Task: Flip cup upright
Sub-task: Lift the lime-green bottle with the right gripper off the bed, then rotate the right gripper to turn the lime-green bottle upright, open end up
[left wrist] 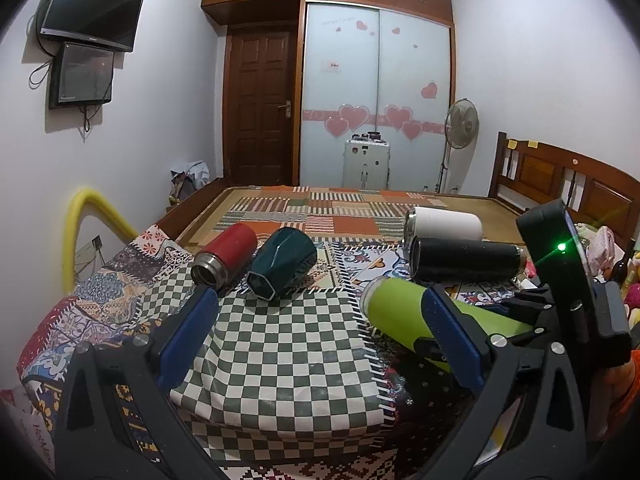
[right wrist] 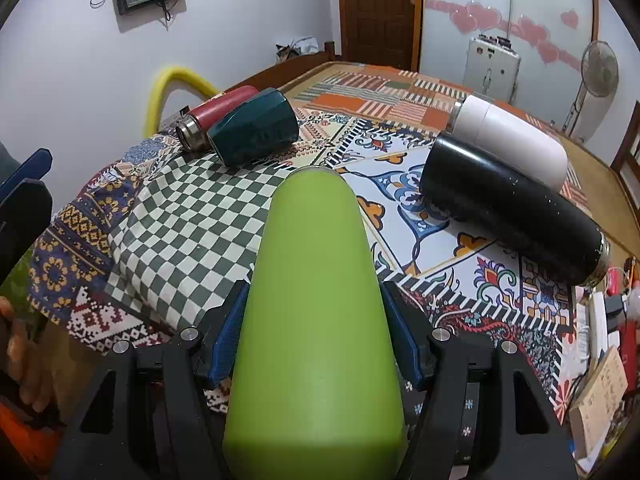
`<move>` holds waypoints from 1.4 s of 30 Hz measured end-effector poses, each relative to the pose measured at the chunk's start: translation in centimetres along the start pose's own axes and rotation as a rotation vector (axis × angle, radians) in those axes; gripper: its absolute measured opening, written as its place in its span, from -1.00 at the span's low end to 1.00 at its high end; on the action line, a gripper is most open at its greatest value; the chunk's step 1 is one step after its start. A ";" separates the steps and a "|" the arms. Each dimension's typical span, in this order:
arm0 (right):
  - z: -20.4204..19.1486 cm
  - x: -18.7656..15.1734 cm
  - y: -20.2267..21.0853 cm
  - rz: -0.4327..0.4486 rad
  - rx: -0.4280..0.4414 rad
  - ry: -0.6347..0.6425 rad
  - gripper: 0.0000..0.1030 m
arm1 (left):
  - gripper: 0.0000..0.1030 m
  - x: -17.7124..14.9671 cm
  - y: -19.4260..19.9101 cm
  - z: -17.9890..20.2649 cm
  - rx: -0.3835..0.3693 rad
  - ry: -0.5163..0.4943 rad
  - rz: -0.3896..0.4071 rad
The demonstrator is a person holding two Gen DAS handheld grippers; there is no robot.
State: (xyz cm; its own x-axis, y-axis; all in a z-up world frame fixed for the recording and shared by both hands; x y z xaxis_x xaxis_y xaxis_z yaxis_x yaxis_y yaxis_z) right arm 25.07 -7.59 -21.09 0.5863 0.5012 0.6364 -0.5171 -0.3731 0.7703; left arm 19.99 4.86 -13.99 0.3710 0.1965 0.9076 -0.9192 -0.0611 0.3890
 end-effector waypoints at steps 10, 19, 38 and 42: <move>-0.9 0.2 -1.4 -0.019 0.009 0.042 0.20 | 1.00 -0.6 -1.3 -0.4 0.020 0.006 -0.024; -1.0 0.2 0.1 0.020 0.016 0.062 0.31 | 1.00 -0.6 -2.3 -0.2 0.027 0.015 -0.060; 7.8 -1.6 9.9 0.274 -0.181 -0.062 0.42 | 1.00 -2.9 -10.8 7.3 -0.084 0.022 -0.542; 8.6 -2.2 9.8 0.295 -0.184 -0.087 0.43 | 0.99 -3.8 -12.6 7.7 -0.066 0.048 -0.634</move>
State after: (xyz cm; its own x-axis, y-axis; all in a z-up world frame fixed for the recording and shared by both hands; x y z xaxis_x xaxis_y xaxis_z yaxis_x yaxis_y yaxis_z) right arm 24.07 -19.09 -14.54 0.4422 0.3215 0.8373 -0.7709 -0.3410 0.5381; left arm 31.16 -2.63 -21.14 0.8404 0.2182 0.4961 -0.5302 0.1413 0.8360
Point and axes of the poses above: each gripper's, at about its wrist camera, not at the fingertips, and y roughly against the way its jaws point, z to its right, x to its top, the point moved 7 cm from there along -y, roughly the way its jaws point, and after that the axes turned 7 degrees about y, right-handed, at the moved point
